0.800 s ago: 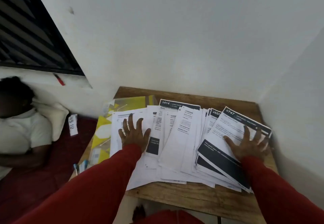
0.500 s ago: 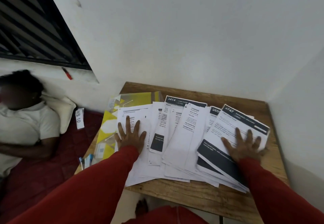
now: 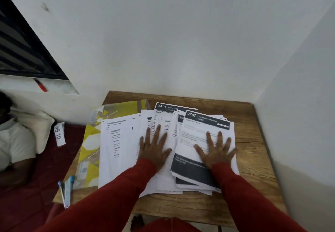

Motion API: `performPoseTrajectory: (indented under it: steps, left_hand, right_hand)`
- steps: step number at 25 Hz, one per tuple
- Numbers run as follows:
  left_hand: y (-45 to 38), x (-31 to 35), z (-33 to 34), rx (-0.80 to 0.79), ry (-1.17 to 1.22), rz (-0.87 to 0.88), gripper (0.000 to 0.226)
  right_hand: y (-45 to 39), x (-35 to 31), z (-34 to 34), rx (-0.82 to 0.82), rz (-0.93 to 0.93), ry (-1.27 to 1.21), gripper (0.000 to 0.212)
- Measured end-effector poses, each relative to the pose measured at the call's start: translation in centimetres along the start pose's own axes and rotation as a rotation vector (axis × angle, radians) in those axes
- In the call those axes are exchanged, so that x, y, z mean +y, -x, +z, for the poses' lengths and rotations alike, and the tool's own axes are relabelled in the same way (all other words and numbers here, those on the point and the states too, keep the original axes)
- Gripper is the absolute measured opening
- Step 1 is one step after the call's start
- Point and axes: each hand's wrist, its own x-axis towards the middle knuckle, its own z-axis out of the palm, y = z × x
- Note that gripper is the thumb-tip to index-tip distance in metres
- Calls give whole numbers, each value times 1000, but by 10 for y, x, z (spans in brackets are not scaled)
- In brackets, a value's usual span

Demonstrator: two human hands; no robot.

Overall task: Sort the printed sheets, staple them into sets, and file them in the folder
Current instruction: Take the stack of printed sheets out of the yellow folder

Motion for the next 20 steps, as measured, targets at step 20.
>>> performPoseTrajectory:
  steps: [20]
  left_hand:
    - [53,-90,-13,172,315,-714,65]
  right_hand:
    - [12,-78,4,83,-76,-69,87]
